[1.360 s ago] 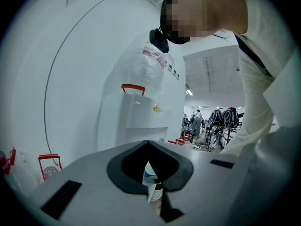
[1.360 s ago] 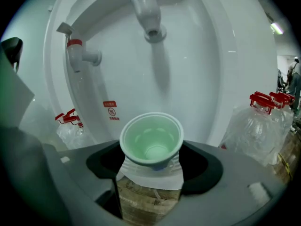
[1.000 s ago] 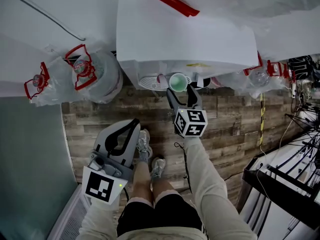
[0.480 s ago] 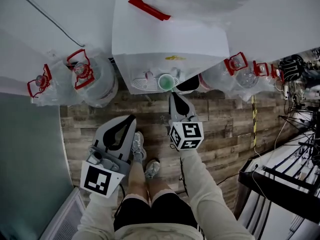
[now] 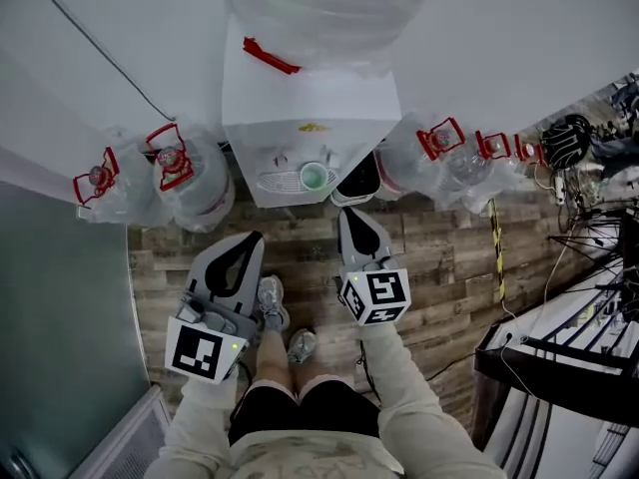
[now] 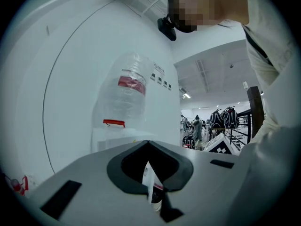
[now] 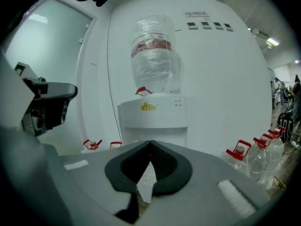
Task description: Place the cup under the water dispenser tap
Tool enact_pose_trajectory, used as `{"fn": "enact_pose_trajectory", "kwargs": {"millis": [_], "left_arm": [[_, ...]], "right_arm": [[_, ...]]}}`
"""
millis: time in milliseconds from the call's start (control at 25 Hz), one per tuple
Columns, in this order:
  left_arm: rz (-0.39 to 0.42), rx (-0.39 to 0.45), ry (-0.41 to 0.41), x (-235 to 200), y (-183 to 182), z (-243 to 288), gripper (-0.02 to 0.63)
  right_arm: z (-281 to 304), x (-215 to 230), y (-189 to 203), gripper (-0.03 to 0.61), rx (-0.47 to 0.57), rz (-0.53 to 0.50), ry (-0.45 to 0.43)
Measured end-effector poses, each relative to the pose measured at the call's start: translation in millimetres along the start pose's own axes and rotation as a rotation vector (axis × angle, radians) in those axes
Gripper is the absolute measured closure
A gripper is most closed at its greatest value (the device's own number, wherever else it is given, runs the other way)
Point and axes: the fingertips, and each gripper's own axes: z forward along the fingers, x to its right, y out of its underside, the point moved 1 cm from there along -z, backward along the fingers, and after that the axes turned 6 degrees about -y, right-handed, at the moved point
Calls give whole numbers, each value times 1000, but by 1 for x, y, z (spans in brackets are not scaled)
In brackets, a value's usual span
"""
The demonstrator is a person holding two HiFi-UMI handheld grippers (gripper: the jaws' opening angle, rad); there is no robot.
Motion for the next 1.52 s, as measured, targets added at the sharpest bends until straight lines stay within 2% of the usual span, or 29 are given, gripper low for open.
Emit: {"fn": "enact_pose_trajectory", "kwargs": {"millis": [240,360,840,1200,1520], "left_arm": [[22,21,-15,20,-42,-22,609],[59,61,-12,30,-66,-31,609],[114,89,-18,59,-123,-69,609],[97,111,-20,74,-152,-94,609],[121,144,-16,91,-176,-112,609]], "right_arm": [[-49,-18,-49,569,24,-30,-14],[-71,-27,-73,569,33,-60,-23],[-142,-65,-146,569,82,-125,-47],[-179,-85,-184,569,137,-149,-23],[-208,-98,-209,569,171,-164,-19]]}}
